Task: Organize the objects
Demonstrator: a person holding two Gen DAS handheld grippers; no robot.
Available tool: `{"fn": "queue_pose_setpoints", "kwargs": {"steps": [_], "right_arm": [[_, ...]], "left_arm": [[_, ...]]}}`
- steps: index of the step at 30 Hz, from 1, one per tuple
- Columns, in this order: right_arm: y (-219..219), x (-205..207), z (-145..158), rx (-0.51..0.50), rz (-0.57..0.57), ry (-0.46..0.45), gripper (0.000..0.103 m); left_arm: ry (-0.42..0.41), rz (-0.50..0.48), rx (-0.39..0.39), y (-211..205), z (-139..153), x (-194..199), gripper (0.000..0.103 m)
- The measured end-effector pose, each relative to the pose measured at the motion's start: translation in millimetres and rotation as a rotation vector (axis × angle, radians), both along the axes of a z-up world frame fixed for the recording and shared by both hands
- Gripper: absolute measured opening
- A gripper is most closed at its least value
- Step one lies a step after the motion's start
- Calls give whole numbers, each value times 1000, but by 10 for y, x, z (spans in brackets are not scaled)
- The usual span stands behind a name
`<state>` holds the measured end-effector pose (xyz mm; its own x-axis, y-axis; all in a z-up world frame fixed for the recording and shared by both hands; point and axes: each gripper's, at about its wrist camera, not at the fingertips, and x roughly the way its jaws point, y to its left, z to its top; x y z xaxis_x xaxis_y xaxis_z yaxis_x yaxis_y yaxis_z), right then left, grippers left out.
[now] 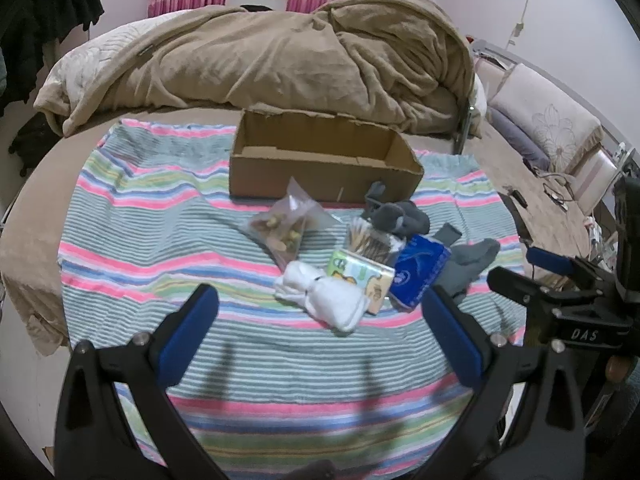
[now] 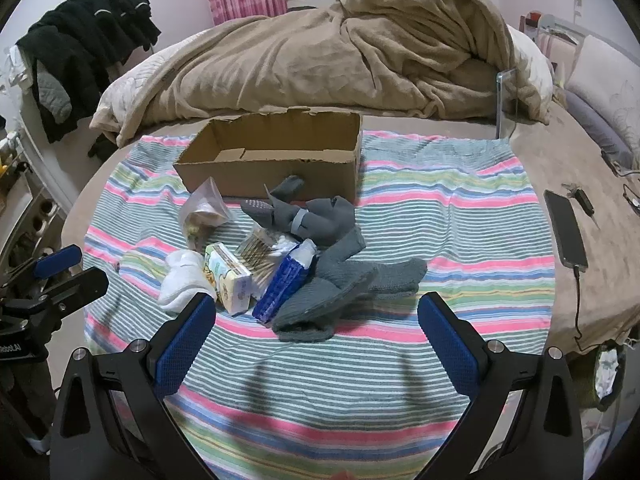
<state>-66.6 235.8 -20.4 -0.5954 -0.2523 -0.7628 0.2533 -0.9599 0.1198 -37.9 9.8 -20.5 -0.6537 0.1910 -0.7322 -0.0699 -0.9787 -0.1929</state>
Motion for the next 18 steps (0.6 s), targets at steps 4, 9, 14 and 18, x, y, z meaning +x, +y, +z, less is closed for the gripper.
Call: {"fn": "queue_pose_setpoints", "kwargs": {"steps": [4, 9, 14, 18], "right_arm": [[14, -71, -60, 4, -8, -12, 103], [46, -180, -164, 10, -18, -36, 103], [96, -293, -289, 15, -31, -66, 103], [131, -370, -388, 14, -29, -93, 103]], "left_arm": [[-16, -8, -5, 9, -70, -74, 102], [-25, -11, 0, 29, -135, -172, 102], [-53, -15, -3, 52, -250, -294, 102], [-81, -23, -1, 77, -385, -401, 102]]}}
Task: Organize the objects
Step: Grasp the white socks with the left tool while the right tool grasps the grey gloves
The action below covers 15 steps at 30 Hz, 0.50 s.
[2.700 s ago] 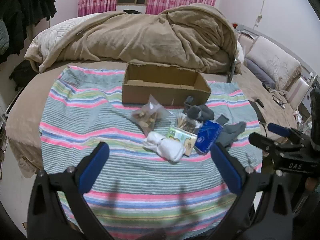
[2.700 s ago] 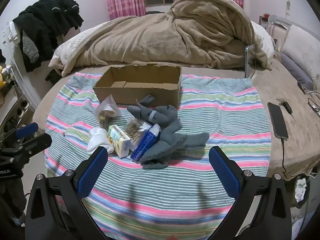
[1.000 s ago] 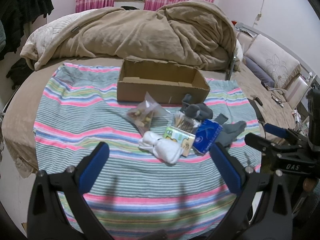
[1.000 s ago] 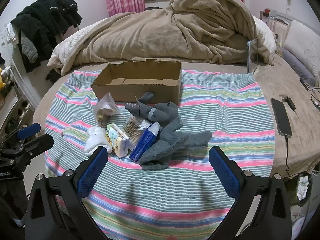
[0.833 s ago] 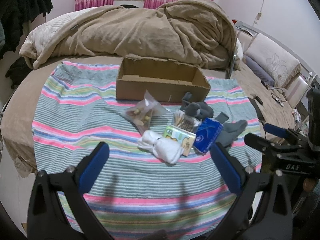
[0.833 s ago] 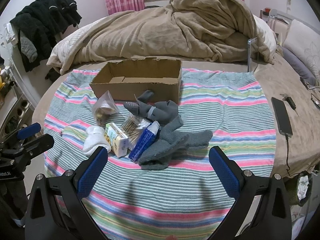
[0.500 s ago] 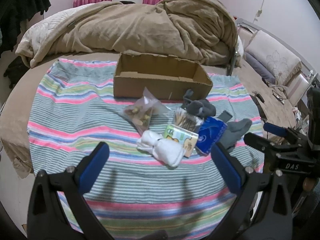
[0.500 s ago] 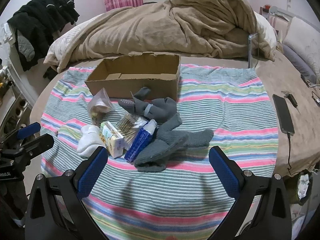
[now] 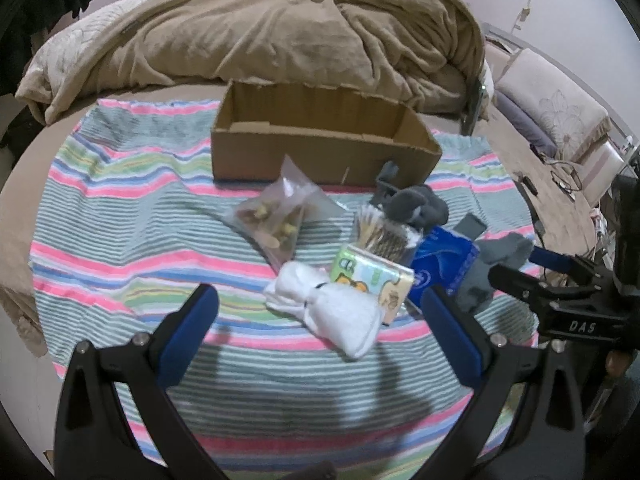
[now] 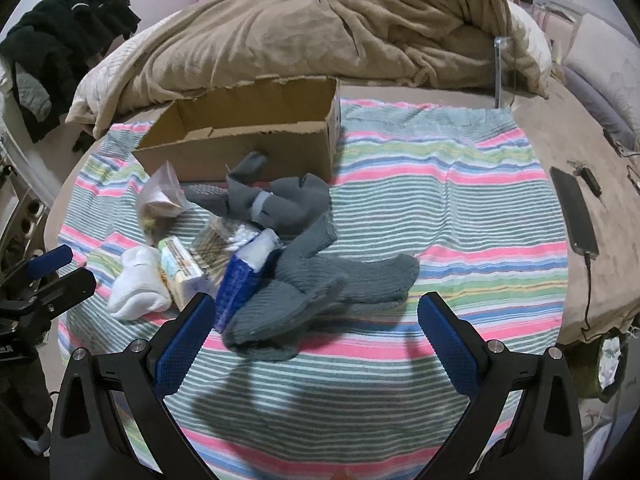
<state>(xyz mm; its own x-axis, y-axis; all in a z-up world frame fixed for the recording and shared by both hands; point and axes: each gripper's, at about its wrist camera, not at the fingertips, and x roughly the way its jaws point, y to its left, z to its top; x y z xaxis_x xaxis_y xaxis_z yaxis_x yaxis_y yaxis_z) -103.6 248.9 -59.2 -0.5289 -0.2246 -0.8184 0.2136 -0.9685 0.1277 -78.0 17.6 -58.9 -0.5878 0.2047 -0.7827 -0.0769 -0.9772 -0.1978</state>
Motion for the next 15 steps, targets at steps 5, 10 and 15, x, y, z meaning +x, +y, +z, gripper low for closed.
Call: {"fn": "queue_pose_setpoints", "kwargs": {"steps": [5, 10, 15], "right_arm": [[36, -92, -144, -8, -1, -44, 102], [47, -164, -248, -18, 2, -72, 100], [1, -175, -311, -41, 23, -97, 92]], "left_arm": [[-46, -12, 9, 35, -193, -135, 101], [-75, -21, 9, 59, -367, -236, 89], [-129, -39, 43, 47, -552, -290, 84]]}}
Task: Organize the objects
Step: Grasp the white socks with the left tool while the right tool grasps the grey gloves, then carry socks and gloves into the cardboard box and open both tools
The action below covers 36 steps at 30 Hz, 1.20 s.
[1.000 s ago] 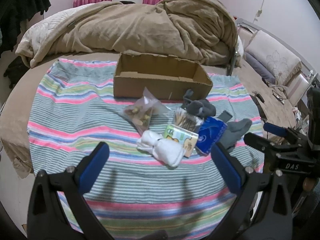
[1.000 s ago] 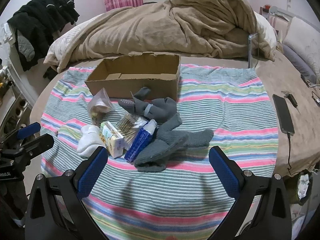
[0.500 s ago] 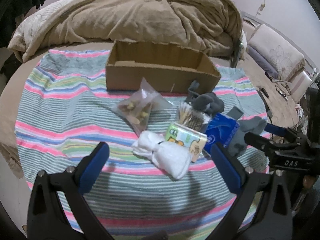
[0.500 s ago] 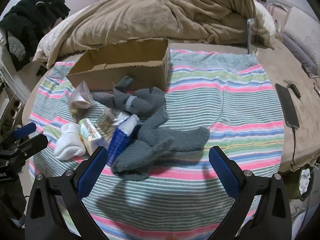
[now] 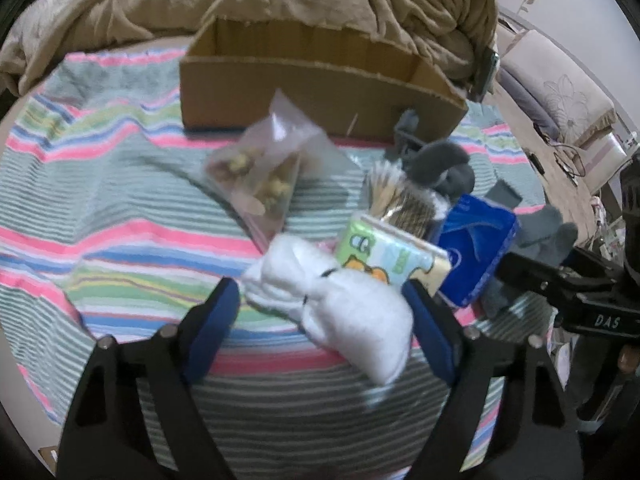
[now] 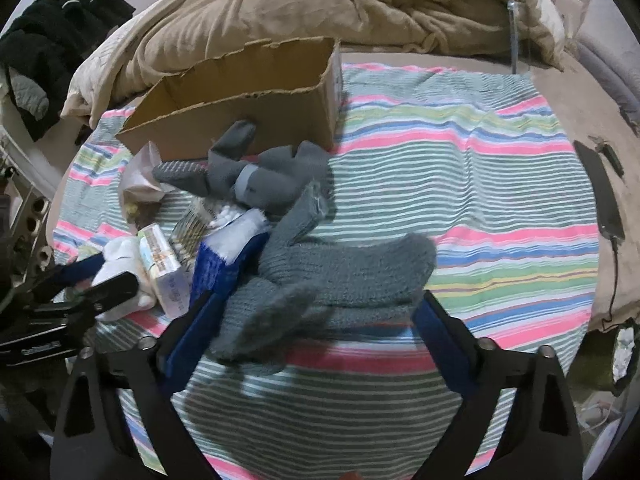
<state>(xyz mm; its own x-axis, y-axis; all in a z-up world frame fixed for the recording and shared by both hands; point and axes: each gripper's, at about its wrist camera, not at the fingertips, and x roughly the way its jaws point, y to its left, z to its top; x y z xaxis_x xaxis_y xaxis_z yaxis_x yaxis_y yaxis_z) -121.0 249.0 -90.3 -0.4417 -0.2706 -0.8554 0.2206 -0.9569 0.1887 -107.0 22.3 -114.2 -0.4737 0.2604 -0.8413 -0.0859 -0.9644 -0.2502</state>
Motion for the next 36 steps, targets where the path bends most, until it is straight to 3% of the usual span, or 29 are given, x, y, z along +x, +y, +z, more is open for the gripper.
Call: {"fn": "queue_pose_setpoints", "kwargs": {"steps": [3, 4, 6, 7, 12, 19, 36], "right_arm": [[-70, 37, -3, -25, 35, 2, 77], [-99, 49, 0, -27, 49, 3, 73], [-170, 80, -5, -28, 85, 3, 52], [-206, 93, -9, -34, 101, -1, 47], [-176, 126, 30, -59, 92, 5, 39], [-92, 203, 170, -65, 84, 40, 36], [-20, 129, 821, -19, 80, 238, 36]], "left_arm": [[-2, -12, 8, -4, -46, 11, 81], [-2, -20, 15, -6, -49, 17, 75], [1, -32, 31, -11, -51, 28, 66], [2, -38, 36, -11, -52, 37, 63], [18, -54, 71, -29, -2, 101, 49], [68, -61, 127, -38, 149, 219, 45], [230, -79, 112, -92, 900, 240, 45]]}}
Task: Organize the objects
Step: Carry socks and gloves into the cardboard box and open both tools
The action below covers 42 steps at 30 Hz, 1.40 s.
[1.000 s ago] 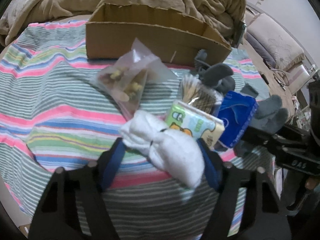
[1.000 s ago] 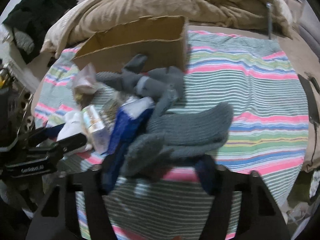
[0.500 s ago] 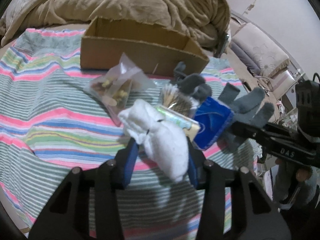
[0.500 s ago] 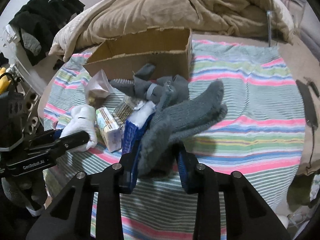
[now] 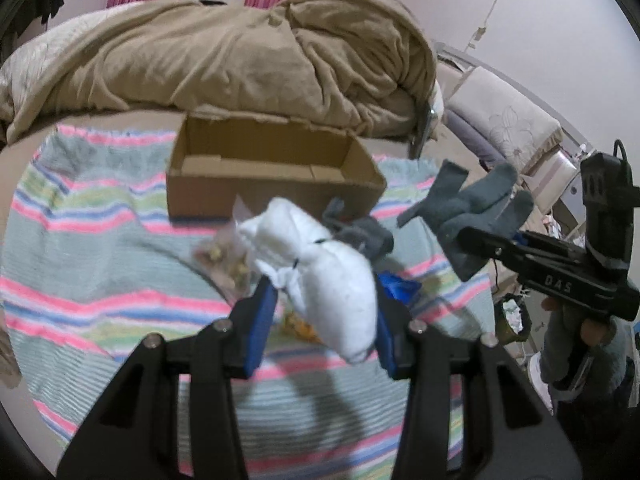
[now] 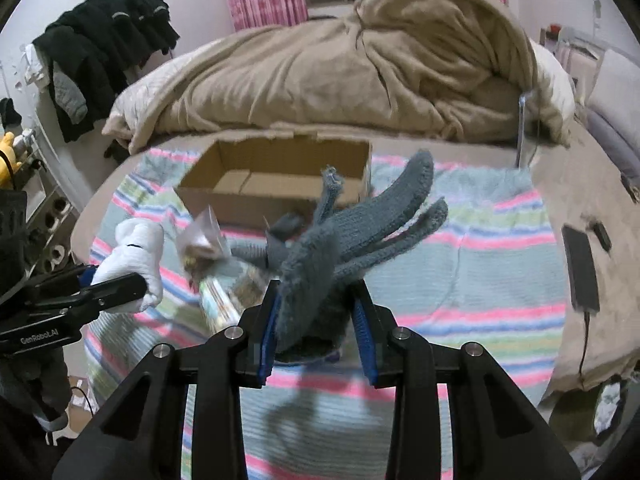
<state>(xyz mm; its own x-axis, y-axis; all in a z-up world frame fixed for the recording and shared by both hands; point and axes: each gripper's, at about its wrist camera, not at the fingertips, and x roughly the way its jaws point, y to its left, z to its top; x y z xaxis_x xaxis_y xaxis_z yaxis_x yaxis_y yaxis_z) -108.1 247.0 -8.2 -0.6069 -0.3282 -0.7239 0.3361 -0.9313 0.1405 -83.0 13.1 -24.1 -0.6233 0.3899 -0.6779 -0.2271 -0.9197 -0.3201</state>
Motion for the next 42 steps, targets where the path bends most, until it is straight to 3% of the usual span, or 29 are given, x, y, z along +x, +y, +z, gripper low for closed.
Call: {"fn": "queue_pose_setpoints", "kwargs": {"steps": [10, 23, 31, 42], "right_arm": [[-89, -336, 174, -7, 46, 74, 36], [-246, -912, 163, -46, 75, 109, 36], [-396, -1221, 64, -56, 101, 95, 36], [-528, -1553, -254, -103, 132, 5, 36]], "left_arm": [[50, 24, -24, -44, 163, -292, 46], [98, -32, -80, 150, 214, -911, 46], [87, -55, -86, 234, 66, -1409, 47], [-8, -99, -99, 227, -372, -1881, 48]]}}
